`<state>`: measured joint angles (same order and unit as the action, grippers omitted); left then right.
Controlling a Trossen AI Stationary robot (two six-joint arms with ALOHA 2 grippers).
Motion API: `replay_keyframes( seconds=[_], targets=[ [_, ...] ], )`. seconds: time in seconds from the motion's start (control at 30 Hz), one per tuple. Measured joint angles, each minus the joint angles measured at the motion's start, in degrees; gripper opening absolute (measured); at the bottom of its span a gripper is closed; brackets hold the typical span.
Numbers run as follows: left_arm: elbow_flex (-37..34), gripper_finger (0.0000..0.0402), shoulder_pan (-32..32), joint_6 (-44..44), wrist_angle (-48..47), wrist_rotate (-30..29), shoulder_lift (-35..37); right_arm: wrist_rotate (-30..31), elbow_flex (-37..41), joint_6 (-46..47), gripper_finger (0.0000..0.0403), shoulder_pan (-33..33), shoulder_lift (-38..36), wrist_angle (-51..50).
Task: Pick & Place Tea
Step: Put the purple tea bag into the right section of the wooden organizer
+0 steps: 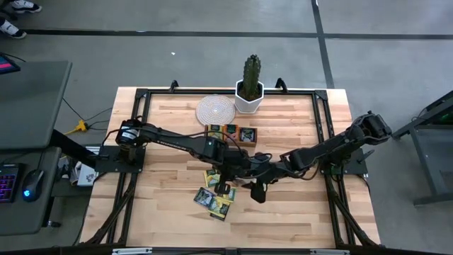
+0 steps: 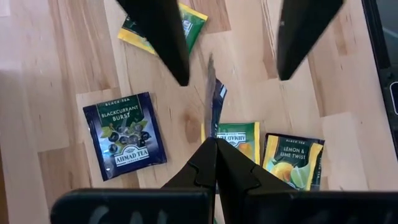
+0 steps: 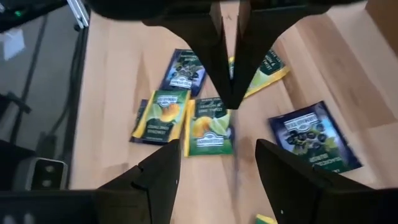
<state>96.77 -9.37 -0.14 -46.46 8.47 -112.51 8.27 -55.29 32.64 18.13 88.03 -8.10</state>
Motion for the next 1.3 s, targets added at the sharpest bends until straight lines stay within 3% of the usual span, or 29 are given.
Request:
replay_keyframes(
  seconds=[0.23, 0.9, 1.3],
  targets=[
    [0.0, 0.0, -0.1, 0.7, 0.4, 0.2, -0.2, 1.4, -0.1, -7.0, 0.0204, 0.5, 0.0, -2.3],
    [0.1, 0.0, 0.1, 0.7, 3.0, 1.8, -0.3, 7.7, -0.3, -8.7, 0.0202, 4.1, 0.2, -3.4],
    [0.1, 0.0, 0.0, 2.0, 3.8, 2.0, -0.2, 4.9, -0.2, -10.2, 0.0119, 4.0, 0.1, -3.6]
  ],
)
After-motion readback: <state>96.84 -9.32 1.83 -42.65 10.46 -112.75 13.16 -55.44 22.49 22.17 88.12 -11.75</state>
